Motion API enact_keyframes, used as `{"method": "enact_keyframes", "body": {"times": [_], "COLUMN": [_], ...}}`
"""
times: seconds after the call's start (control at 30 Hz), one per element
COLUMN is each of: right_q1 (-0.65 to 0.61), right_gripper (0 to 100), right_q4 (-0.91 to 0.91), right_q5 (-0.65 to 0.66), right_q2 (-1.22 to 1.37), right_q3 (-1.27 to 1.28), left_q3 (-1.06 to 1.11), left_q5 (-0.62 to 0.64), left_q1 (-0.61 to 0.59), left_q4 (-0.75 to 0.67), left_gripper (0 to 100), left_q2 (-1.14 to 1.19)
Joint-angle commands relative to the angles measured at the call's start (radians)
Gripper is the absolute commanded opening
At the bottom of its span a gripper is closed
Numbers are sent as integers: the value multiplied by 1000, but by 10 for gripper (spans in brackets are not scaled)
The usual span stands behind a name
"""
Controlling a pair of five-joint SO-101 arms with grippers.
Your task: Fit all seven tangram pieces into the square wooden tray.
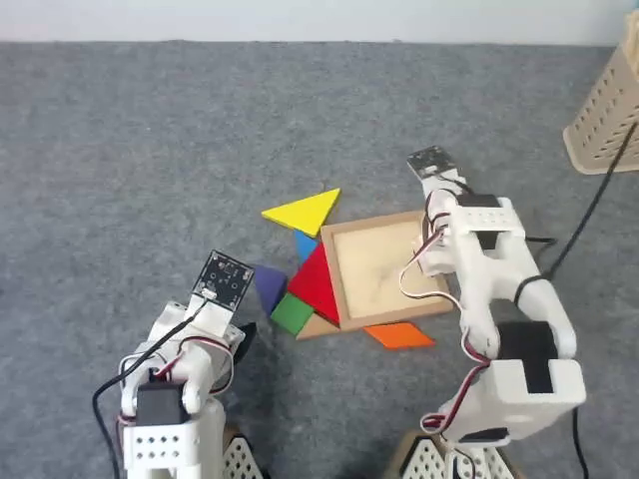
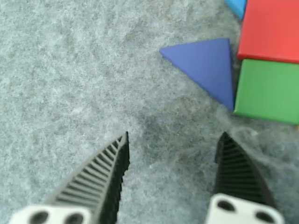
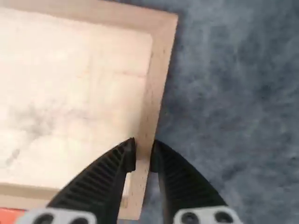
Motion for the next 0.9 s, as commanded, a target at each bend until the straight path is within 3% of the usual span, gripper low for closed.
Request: {"method": "enact_keyframes", "body": {"times": [0.0,0.1,0.2,0.37,0.47,0.6,0.77,0.87], "right_q1": [-21,-24,-25,-24,-18,-19,-15,19], "right_gripper": [101,183,204,108,38,8,7,7], "right_q4": [41,116,170,183,211,216,194,140], "right_q5": [-46,-61,-91,-143,-144,-132,40,61], "right_q2": [-22,-22,-25,-174,-329,-527,-714,-806], "right_q3": [-15,-58,-112,-120,-83,38,285,443], "left_q3": [-10,-10,-10,-10,-10,-24,-125,-216], "left_q5": [-3,-5,-5,-20,-115,-140,-146,-158], "left_q1": [6,3,-25,-49,-51,-94,-212,-230], "left_q4": [-3,-18,-48,-106,-123,-164,-206,-207], "left_gripper": [280,280,280,280,280,280,280,280], "left_q2": [-15,-15,-15,-15,-15,-15,2,94]}}
